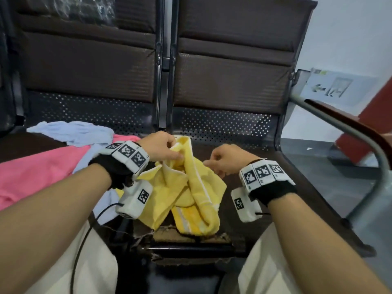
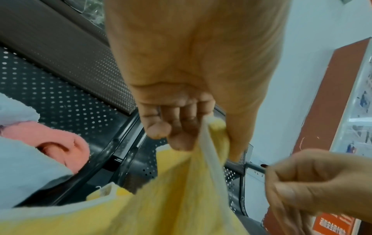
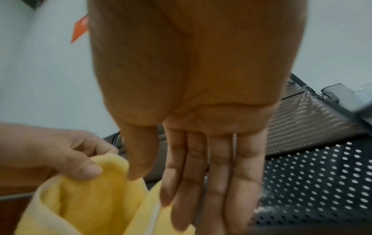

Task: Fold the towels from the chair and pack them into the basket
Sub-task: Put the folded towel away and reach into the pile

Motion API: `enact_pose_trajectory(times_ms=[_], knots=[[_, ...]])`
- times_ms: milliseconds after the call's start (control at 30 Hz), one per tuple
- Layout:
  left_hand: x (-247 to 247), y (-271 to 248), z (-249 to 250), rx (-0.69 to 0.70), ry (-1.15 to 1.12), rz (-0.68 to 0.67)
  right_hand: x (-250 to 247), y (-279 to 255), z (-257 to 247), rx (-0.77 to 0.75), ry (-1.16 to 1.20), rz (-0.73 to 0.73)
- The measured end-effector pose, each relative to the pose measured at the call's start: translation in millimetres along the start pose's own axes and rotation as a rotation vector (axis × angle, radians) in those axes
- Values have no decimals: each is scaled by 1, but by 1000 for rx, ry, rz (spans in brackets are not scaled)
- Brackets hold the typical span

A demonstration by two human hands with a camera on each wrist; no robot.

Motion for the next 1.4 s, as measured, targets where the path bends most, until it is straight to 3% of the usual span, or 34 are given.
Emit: enact_pose_trajectory(times_ms=[200, 267, 333, 433, 667, 767, 867, 967, 1167, 1267, 1333, 1400], knots=[[12, -18, 3, 65, -18, -261, 36, -9, 11, 57, -231, -447], [12, -24, 2, 47, -6, -274, 48, -17, 12, 49, -235, -586], [10, -29, 2, -1, -55, -238, 59, -24, 11, 1, -218, -618], [4, -33, 3, -77, -173, -120, 56, -27, 6, -52, -102, -484], [-20, -37, 19, -138, -619, 286, -10, -27, -8, -81, 762, 47], [-29, -36, 27, -112, -781, 421, -25, -22, -13, -132, 801, 303], [-36, -35, 30, -108, -774, 553, -28, -15, -16, -88, 821, 422], [-36, -33, 27, -122, -700, 531, -22, -12, -23, -57, 815, 432], [-28, -40, 28, -88, -946, 380, -4, -18, -37, -114, 929, 183], [-27, -43, 21, -96, -997, 357, -5, -22, -41, -138, 906, 213], [-27, -43, 13, -89, -861, 372, -9, -26, -43, -185, 898, 259], [-28, -41, 10, -48, -573, 400, -15, -32, -45, -226, 973, 255]])
Point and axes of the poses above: each hand's wrist, its own y-axis towards the middle knuckle, its own x-axis out of the palm, z = x × y, the point moved 2 cm from there along y, towards the middle knuckle, and after that the axes turned 14 degrees about x, right-handed, at the moved point
